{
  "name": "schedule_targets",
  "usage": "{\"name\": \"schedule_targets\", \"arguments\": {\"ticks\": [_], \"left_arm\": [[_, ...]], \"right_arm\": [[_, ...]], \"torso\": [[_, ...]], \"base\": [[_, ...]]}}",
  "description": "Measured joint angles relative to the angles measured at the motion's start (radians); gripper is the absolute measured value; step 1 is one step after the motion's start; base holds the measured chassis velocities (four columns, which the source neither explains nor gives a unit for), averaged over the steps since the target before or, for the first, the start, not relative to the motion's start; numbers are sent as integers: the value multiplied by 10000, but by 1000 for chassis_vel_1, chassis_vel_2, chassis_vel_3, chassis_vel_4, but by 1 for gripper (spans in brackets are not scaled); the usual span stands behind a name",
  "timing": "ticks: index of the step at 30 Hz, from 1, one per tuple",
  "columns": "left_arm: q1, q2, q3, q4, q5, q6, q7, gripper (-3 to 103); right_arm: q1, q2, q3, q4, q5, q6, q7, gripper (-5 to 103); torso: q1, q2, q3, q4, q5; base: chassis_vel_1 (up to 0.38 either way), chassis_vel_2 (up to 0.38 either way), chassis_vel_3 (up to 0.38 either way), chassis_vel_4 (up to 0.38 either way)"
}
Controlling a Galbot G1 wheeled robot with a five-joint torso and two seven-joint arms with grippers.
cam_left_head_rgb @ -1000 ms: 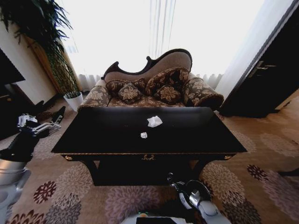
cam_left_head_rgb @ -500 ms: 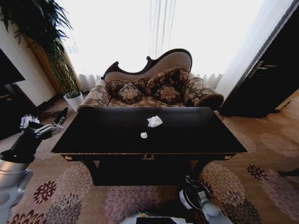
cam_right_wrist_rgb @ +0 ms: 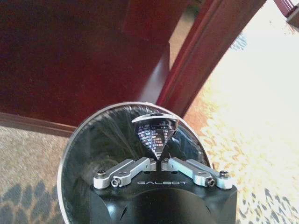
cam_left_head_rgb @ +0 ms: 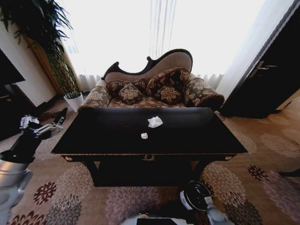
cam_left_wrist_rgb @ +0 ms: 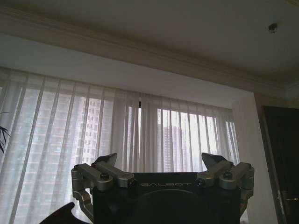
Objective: Move to the front of the table and place the trash on the table into the trash bin.
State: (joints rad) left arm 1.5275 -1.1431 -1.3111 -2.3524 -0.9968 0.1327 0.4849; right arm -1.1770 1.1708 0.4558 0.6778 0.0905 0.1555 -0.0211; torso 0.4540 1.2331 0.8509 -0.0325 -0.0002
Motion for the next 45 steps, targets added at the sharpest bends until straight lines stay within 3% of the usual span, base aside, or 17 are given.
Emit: {"name": "schedule_targets", "arguments": {"ticks": [1,3,5,12,14,17,18,21,23,24,29,31,37,45], "left_arm": [[-3,-9,33,5,29,0,0,100],[-13,-35,97,18,90,0,10,100],[-20,-55,121,25,115,0,12,100],[-29,-114,99,55,155,-2,21,100],[-33,-120,81,74,151,-7,23,100],[-45,-165,79,122,294,-66,42,100],[-45,-165,79,122,294,-66,42,100],[-79,-217,107,108,346,-94,70,100],[-109,-236,125,107,346,-95,70,100],[-143,-261,163,114,346,-95,69,100],[-167,-330,345,188,478,-95,49,100],[-179,-372,456,200,576,-98,37,100],[-167,-441,569,98,712,-98,9,100],[-44,-164,-261,102,170,-60,-53,100]], "right_arm": [[-22,26,6,21,-31,-51,55,-2],[-50,91,14,76,-145,-101,93,8],[-64,120,28,101,-211,-105,93,8],[-436,360,42,500,-529,-104,-192,41],[-552,426,42,694,-557,-94,-308,41],[-807,606,67,1269,-859,72,-680,57],[-807,606,67,1269,-859,72,-680,57],[-1226,889,279,2154,-2042,494,-1164,73],[-1353,959,346,2414,-2360,672,-1290,73],[-1520,1011,441,2707,-2664,1016,-1556,79],[-2090,918,550,3395,-2410,2206,-2772,98],[-2348,863,542,3769,-2159,2611,-3298,100],[-2781,1080,408,5108,-2056,2936,-3783,100],[-3489,1598,142,7422,-2332,3032,-5165,100]], "torso": [[0,0,0,0,-2],[0,0,0,0,2],[0,0,0,1,1],[-1,1,0,-1,0],[-1,0,0,1,0],[-1,0,0,0,-1],[-1,0,0,0,-1],[0,0,-1,1,0],[-1,0,0,0,0],[-1,0,-1,0,0],[-1,0,0,-1,0],[-1,1,-1,-1,-3],[-1,0,0,0,2],[-1,1,-1,1,0]], "base": [[0,0,0,0],[0,0,0,0],[0,0,0,0],[0,0,0,0],[0,0,0,0],[0,0,0,0],[0,0,0,0],[0,0,0,0],[0,0,0,0],[0,0,0,0],[0,0,0,0],[0,0,0,0],[0,0,0,0],[0,0,0,0]]}}
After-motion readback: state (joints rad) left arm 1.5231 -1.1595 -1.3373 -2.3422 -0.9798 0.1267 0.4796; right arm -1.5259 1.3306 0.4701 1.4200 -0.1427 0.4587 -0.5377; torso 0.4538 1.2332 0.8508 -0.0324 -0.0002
